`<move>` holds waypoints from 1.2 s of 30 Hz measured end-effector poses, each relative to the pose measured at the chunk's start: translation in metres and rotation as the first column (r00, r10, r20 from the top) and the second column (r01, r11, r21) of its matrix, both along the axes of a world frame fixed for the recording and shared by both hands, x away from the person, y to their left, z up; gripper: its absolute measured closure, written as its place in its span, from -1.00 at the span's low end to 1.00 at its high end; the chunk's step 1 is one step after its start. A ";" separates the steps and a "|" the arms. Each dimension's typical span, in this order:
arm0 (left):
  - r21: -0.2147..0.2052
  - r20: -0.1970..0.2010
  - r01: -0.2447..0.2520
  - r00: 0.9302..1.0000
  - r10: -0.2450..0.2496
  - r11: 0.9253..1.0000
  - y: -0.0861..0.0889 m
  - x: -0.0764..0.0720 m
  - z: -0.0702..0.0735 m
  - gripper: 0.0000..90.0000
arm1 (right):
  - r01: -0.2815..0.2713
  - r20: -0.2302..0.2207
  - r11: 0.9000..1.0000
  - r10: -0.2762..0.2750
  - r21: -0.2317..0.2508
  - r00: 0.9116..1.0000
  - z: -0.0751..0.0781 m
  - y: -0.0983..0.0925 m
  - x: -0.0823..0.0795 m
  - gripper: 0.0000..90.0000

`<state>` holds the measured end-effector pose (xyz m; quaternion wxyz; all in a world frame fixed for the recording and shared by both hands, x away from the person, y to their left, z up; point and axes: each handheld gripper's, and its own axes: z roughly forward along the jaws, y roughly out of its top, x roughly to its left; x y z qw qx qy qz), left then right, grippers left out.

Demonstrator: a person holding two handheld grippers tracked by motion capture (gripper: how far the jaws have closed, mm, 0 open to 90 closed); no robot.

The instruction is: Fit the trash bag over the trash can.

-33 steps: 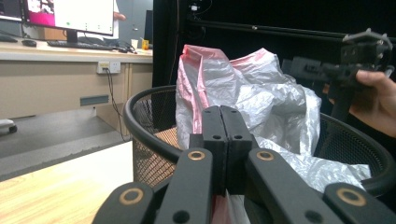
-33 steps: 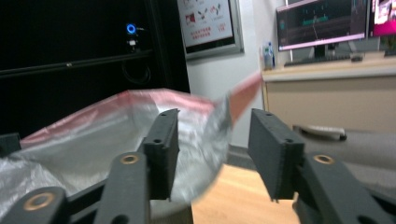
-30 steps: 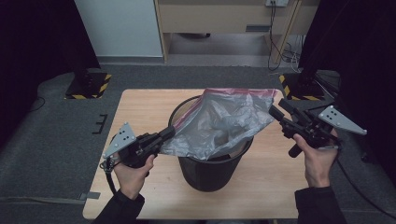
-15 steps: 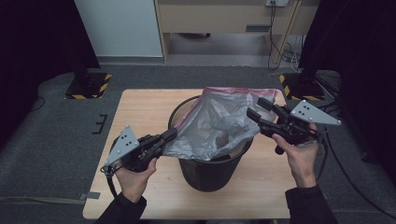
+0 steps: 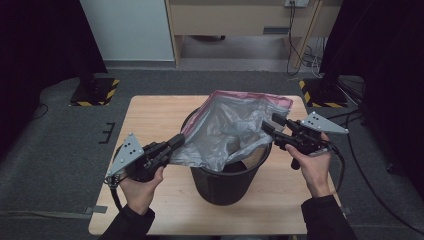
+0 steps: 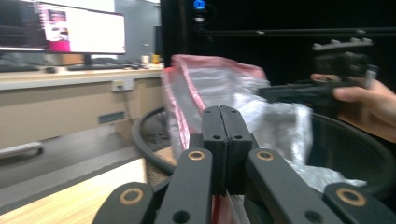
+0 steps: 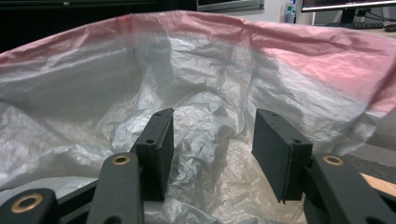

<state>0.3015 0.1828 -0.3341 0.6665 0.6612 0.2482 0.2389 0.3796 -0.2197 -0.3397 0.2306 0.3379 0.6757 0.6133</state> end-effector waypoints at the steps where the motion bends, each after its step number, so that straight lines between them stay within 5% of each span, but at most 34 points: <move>1: 0.003 0.001 0.015 1.000 -0.015 1.000 -0.004 -0.002 -0.001 0.99 | 0.000 -0.001 1.000 0.000 0.001 1.000 0.000 0.000 0.000 0.08; 13: 0.078 0.042 0.065 0.997 -0.069 0.995 -0.028 -0.016 -0.004 0.99 | -0.016 0.062 0.998 0.013 0.061 0.998 0.041 0.012 -0.004 -0.08; 25: 0.080 0.053 0.072 0.996 -0.076 0.994 -0.035 -0.019 -0.007 0.99 | -0.035 0.086 0.990 0.024 0.138 0.996 0.058 0.027 -0.009 -0.15; 36: 0.079 0.052 0.065 0.996 -0.069 0.995 -0.038 -0.020 -0.011 0.99 | -0.051 0.082 0.989 0.040 0.141 0.996 0.078 0.073 -0.002 -0.18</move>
